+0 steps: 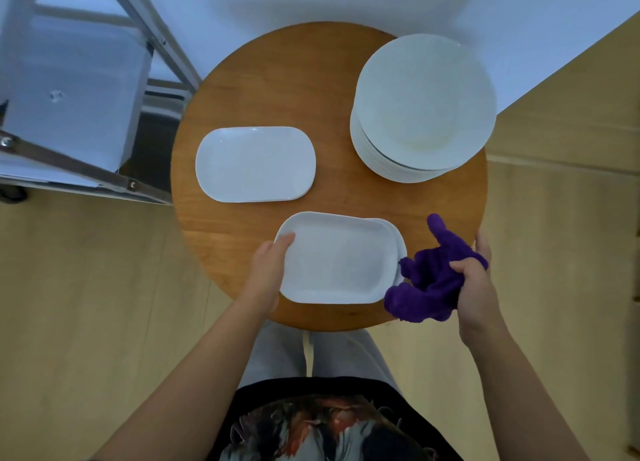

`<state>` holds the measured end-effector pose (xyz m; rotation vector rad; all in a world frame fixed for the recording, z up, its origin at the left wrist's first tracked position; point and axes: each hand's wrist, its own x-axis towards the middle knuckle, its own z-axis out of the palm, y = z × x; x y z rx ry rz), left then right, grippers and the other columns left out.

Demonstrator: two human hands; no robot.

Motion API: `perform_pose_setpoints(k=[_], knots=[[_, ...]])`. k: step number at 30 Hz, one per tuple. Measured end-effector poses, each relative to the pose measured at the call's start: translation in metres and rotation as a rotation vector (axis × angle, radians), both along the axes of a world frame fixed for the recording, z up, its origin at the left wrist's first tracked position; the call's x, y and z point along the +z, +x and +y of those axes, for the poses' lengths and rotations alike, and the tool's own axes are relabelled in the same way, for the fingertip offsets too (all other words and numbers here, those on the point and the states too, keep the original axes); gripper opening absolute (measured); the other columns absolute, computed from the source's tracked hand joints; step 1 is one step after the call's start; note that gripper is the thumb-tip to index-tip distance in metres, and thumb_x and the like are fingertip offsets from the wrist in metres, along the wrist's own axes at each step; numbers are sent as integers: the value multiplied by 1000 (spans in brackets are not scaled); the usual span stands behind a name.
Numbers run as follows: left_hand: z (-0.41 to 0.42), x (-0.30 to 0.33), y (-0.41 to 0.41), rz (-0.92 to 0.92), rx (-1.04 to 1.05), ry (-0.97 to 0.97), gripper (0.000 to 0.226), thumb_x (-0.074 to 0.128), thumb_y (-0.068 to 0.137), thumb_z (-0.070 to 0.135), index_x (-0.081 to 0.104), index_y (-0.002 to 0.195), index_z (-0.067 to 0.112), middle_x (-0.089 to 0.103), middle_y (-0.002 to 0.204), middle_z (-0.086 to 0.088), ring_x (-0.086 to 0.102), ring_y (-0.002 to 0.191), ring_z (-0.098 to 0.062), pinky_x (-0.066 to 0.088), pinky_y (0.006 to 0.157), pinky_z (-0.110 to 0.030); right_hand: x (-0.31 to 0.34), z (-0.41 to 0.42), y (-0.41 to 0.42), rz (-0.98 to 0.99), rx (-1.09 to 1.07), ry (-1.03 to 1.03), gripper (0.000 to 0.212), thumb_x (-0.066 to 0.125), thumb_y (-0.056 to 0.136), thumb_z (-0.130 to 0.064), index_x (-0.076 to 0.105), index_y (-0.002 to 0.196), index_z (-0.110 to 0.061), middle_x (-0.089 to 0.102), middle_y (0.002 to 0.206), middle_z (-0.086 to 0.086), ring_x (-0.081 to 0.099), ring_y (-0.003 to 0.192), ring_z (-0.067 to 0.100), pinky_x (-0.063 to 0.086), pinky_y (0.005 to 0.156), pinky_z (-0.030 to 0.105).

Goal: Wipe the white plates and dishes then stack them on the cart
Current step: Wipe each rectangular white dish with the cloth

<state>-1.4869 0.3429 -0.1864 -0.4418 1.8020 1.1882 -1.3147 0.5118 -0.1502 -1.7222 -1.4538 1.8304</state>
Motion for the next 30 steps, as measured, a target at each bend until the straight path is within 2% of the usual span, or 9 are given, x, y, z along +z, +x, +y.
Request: perform_pose_setpoints(k=[2,5,7,10,14,20,23,26,30], knots=[[5,1,5,-8,20,44,43,38,93,58,60,109,24,66,108,-1,62,101,-21,49,93,-43,-2,0,-2,-37,6,-14,72,40,85,-13,15,148,-37,46,124,-13,58,90,2,46,63,21],[7,6,13,31,78,46,45,31,89,66,61,94,33,67,98,8,62,96,-16,50,89,-39,-2,-9,-12,1,-102,-16,73,44,83,-18,16,148,-35,58,108,-12,61,82,6,48,64,25],[9,12,16,9,127,43,47,30,87,68,61,89,33,68,94,9,62,93,-15,51,84,-37,1,-23,-26,-16,-107,90,80,48,76,-30,16,149,-28,58,111,-13,63,87,5,53,78,30],[13,28,25,14,159,72,53,35,78,73,65,87,31,73,84,9,66,89,-18,55,78,-36,-2,-43,-50,-344,185,417,85,47,80,-46,15,150,-10,26,153,8,24,140,25,16,116,43],[17,45,43,75,199,143,68,43,58,78,68,93,25,74,90,2,68,91,-22,56,84,-45,-12,-55,-76,-622,352,519,68,36,98,-39,4,151,-9,-2,159,13,-8,145,27,-5,115,42],[16,54,39,257,135,156,57,42,78,68,59,74,14,64,71,0,59,68,-17,49,64,-32,-13,-71,-83,-480,502,471,66,25,100,-43,-6,150,-13,-5,159,4,-9,146,16,-12,114,32],[20,56,24,299,53,144,55,36,91,59,60,72,13,63,62,3,59,58,-11,46,51,-18,0,-81,-84,-363,616,651,67,7,90,-52,-7,146,-18,-11,153,-6,-11,141,6,-19,110,26],[22,54,15,322,-54,179,51,29,94,57,69,86,27,72,81,1,69,81,-12,54,71,-26,13,-96,-85,-200,772,737,58,3,88,-47,-4,142,-26,-10,148,-11,-11,140,3,-17,112,28],[16,49,17,246,-56,196,50,32,94,57,71,78,30,74,82,1,69,80,-12,52,76,-32,21,-108,-81,-68,898,639,58,4,87,-43,4,143,-27,-2,150,-16,-9,140,-3,-16,114,28]])
